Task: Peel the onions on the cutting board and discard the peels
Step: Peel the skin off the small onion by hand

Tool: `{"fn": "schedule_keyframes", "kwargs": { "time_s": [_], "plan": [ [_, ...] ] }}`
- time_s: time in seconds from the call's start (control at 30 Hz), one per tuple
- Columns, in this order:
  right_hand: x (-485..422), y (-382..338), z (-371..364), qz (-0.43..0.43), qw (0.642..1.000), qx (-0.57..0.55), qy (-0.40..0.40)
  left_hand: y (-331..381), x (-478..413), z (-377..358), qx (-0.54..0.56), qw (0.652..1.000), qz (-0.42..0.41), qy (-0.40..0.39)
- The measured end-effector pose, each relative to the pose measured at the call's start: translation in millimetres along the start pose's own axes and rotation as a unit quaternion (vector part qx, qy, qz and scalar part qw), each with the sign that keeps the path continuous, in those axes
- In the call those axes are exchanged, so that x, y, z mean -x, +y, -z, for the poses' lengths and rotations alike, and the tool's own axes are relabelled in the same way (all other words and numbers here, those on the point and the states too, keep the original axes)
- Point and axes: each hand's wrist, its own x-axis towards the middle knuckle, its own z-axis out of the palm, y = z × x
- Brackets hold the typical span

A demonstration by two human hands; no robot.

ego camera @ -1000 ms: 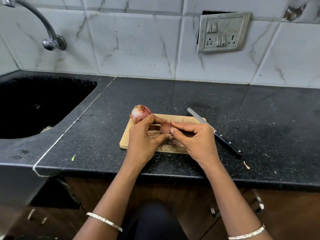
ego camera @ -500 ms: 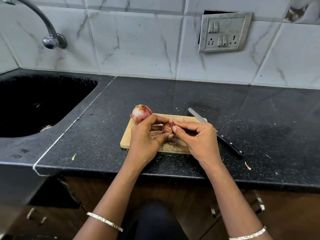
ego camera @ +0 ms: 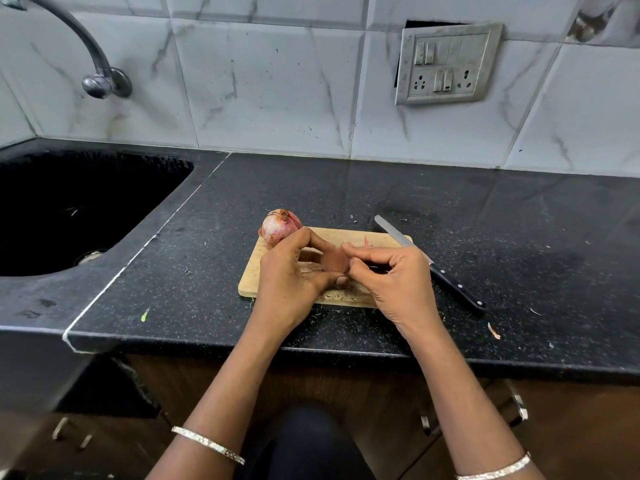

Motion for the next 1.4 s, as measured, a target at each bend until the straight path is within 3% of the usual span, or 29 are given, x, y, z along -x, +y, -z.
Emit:
{"fn": "schedule_keyframes", "kwargs": {
  "time_s": [0.2, 0.4, 0.87, 1.13, 1.4],
  "plan": [
    [0.0, -1.1, 0.8, -0.004, 0.999, -0.016, 0.039, 2.8, -0.7, -1.5, -0.003, 1.000, -0.022, -0.001],
    [0.3, 0.4, 0.8, -0.011, 0.999, -0.041, -0.002, -2.0, -2.8, -0.6, -0.060, 0.997, -0.051, 0.014],
    [1.2, -0.9, -1.3, 0.038, 0.997, 0.056, 0.030, 1.5, -1.0, -0.1, -0.055, 0.998, -0.027, 0.011],
    [1.3, -1.3, 0.1, 0.033, 0.999, 0.003, 0.014, 4.3, -0.1, -0.9, -0.034, 0.999, -0.011, 0.024],
    [1.9, -0.4, -0.7, 0.035, 0.999, 0.029, 0.008, 3.9, 0.3, 0.0, -0.036, 0.999, -0.002, 0.009]
  ]
}}
